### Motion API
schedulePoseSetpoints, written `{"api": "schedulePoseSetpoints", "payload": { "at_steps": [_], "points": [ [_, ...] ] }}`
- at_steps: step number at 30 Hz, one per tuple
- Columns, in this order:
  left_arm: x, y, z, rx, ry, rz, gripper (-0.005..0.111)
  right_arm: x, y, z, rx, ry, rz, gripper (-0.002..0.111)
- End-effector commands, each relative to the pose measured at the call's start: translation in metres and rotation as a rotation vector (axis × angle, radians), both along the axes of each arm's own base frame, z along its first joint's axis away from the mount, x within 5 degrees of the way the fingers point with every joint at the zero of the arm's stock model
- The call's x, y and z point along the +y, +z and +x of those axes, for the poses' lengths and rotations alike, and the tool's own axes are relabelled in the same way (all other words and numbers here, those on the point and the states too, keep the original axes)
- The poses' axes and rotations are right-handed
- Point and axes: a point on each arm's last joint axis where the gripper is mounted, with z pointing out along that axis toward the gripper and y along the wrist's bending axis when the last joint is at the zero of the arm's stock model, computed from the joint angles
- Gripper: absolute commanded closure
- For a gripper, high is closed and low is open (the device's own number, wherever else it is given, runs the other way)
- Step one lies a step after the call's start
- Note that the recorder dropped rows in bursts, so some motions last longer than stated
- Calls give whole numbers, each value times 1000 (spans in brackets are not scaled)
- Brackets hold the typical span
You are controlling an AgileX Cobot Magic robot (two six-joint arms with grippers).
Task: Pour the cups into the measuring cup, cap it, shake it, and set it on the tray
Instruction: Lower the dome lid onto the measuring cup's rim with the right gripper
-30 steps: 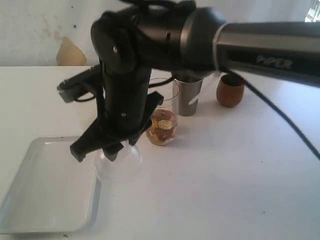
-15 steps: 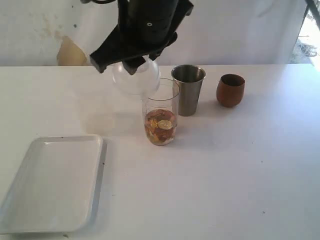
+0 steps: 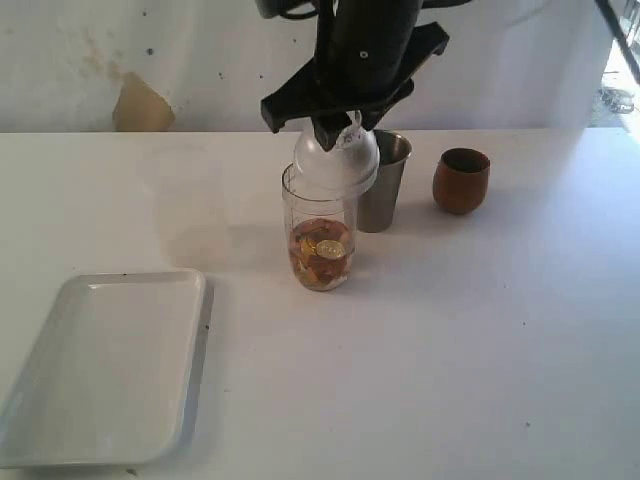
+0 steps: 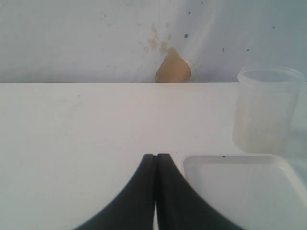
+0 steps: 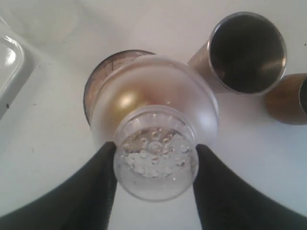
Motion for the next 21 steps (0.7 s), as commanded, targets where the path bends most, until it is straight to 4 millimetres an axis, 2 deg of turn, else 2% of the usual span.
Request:
{"api": "schedulePoseSetpoints", "payload": {
  "at_steps": [1,21],
  "points": [
    [0,-2,0,2,-4,1,107,-2,-3,5,1,-9,-14,108],
    [0,-2,0,2,-4,1,107,5,3,10,-69,9,59,108]
  ]
}}
